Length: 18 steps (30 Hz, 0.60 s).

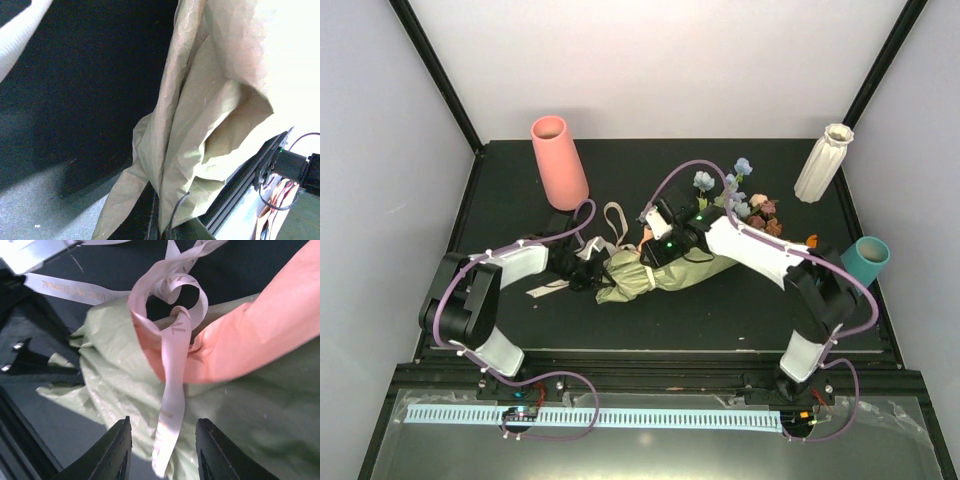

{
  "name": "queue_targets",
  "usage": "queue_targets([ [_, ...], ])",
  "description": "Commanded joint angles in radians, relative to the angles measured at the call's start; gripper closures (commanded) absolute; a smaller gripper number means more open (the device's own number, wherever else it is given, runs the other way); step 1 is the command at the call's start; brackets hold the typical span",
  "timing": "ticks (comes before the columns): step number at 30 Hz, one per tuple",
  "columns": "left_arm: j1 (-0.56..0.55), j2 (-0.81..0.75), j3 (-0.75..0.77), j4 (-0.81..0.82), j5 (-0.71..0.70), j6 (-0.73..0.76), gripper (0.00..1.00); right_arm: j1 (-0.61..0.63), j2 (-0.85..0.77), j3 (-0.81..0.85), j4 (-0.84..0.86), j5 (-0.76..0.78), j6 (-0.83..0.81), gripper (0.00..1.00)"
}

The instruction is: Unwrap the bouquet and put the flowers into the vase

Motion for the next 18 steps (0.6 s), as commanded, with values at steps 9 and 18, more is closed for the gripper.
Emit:
queue_targets([
  [9, -0.015, -0.033, 0.014, 0.02, 0.002, 0.016, 0.98, -0.002, 0.161, 0.145, -0.083, 0.014, -0.028, 0.68],
  [18, -0.015, -0.026, 0.027, 0.022, -0.015, 0.001, 0.98, -0.001, 0.141, 0.088, -0.077, 0.0, -0.036, 0.88],
])
